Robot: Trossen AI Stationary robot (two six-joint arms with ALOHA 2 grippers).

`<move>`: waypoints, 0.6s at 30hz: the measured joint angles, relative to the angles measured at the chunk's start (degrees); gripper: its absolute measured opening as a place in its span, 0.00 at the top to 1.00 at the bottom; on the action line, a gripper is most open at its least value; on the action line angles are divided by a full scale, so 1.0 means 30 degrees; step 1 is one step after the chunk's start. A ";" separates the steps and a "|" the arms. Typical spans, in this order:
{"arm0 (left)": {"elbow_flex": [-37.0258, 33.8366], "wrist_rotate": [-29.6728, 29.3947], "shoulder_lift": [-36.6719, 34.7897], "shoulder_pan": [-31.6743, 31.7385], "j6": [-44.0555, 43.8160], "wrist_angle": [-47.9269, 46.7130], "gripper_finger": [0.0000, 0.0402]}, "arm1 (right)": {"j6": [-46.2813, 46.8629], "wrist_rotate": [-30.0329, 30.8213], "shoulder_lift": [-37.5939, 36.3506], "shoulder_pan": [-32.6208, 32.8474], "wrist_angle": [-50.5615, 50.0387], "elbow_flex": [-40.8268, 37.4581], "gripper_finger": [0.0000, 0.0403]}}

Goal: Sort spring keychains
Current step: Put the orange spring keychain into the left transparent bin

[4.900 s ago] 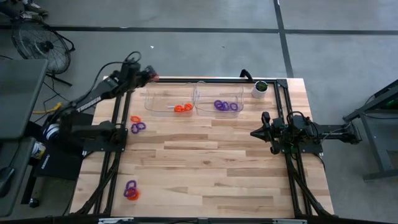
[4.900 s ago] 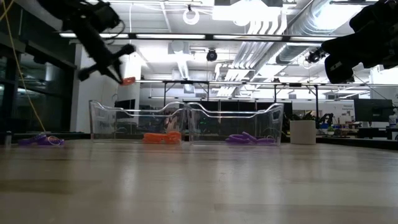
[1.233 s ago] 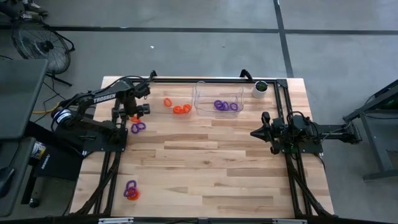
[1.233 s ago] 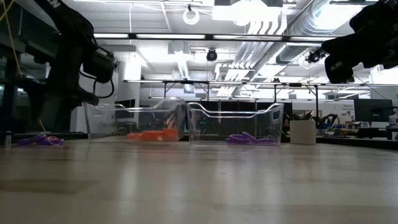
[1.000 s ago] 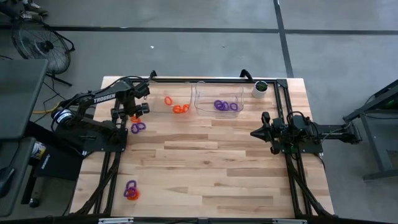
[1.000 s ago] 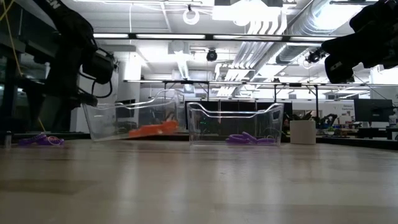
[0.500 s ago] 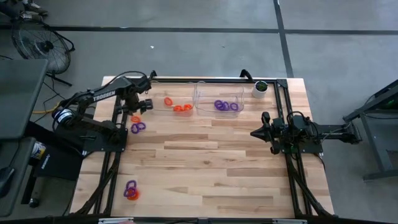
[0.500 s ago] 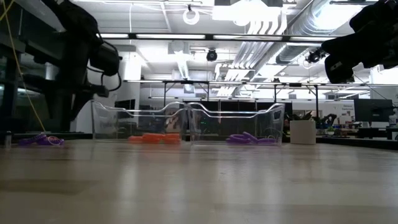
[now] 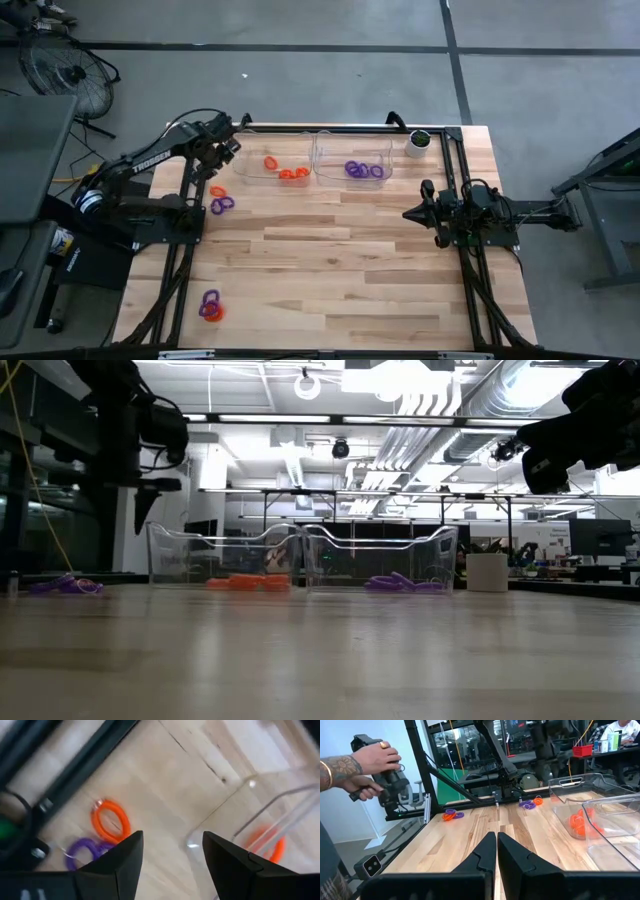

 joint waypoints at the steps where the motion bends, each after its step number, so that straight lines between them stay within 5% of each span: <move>1: -0.0229 0.0155 -0.0124 0.0002 -0.0755 0.0270 0.50 | 0.0007 0.0007 0.0000 0.0007 0.0007 0.0000 0.97; 11: -0.2958 0.0721 -0.0228 0.0002 -0.7959 0.1852 0.50 | 0.0006 0.0000 0.0000 0.0004 0.0004 0.0001 0.97; 18: -0.4196 0.0718 0.0114 -0.0012 -0.9915 0.2588 0.50 | 0.0002 0.0007 0.0000 0.0006 0.0002 0.0000 0.97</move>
